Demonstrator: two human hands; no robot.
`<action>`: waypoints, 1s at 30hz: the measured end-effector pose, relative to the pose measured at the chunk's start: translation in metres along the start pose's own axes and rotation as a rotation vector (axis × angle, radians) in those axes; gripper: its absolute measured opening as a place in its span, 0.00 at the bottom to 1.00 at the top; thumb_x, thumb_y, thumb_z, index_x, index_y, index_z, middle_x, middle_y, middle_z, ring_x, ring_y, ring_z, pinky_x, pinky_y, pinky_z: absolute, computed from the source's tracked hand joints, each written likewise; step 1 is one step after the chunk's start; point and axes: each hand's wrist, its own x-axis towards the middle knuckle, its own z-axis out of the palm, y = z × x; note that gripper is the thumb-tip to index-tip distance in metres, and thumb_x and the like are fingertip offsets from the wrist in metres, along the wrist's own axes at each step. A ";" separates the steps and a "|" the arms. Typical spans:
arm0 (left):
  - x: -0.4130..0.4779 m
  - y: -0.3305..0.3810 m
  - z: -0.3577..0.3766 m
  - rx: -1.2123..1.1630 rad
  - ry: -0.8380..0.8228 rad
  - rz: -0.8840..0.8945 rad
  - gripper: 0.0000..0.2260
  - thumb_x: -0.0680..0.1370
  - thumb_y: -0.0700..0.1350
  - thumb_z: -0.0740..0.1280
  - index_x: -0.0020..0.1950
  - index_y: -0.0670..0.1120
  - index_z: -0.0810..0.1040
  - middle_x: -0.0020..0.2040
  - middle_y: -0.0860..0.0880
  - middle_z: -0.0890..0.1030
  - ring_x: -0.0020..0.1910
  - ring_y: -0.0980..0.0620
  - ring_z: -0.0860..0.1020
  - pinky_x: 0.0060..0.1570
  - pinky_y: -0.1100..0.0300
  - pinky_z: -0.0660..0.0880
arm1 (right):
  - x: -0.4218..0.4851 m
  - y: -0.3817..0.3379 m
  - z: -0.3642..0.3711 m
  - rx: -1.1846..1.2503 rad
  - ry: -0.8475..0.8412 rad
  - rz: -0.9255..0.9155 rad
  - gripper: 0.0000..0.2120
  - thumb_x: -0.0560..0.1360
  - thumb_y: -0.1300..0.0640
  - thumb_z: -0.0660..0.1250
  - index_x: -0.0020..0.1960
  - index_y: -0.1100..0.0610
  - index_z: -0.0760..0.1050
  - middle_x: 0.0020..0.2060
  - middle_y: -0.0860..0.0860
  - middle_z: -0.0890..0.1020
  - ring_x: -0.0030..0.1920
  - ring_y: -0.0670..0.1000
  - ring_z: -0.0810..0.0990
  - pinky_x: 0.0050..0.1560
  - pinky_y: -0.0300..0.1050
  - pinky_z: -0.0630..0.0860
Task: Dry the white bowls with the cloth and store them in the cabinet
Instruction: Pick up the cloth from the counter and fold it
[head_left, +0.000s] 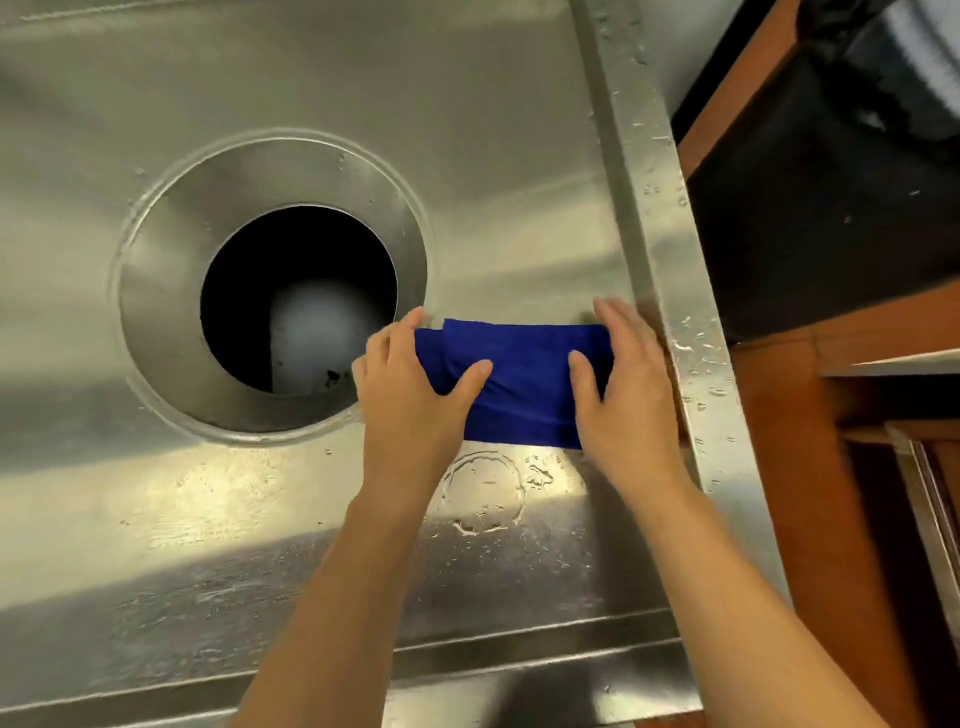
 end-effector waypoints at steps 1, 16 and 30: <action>0.000 -0.002 0.003 0.019 0.015 0.011 0.35 0.76 0.56 0.77 0.79 0.48 0.70 0.74 0.47 0.74 0.71 0.46 0.68 0.63 0.60 0.63 | 0.001 0.000 0.005 -0.052 0.009 0.000 0.24 0.83 0.57 0.63 0.78 0.55 0.65 0.77 0.51 0.68 0.77 0.49 0.64 0.73 0.38 0.57; -0.025 -0.001 -0.018 -0.197 -0.096 0.180 0.07 0.82 0.48 0.71 0.54 0.56 0.74 0.48 0.58 0.80 0.48 0.57 0.79 0.45 0.70 0.75 | -0.009 -0.004 -0.019 0.125 0.003 -0.095 0.08 0.80 0.59 0.68 0.58 0.51 0.77 0.50 0.44 0.81 0.49 0.41 0.77 0.51 0.24 0.68; -0.080 0.058 -0.209 -0.630 0.299 0.378 0.07 0.75 0.53 0.73 0.49 0.65 0.79 0.46 0.63 0.84 0.46 0.61 0.82 0.46 0.68 0.78 | -0.045 -0.177 -0.104 0.569 0.088 -0.459 0.13 0.75 0.63 0.74 0.51 0.46 0.78 0.45 0.29 0.81 0.50 0.35 0.80 0.51 0.26 0.72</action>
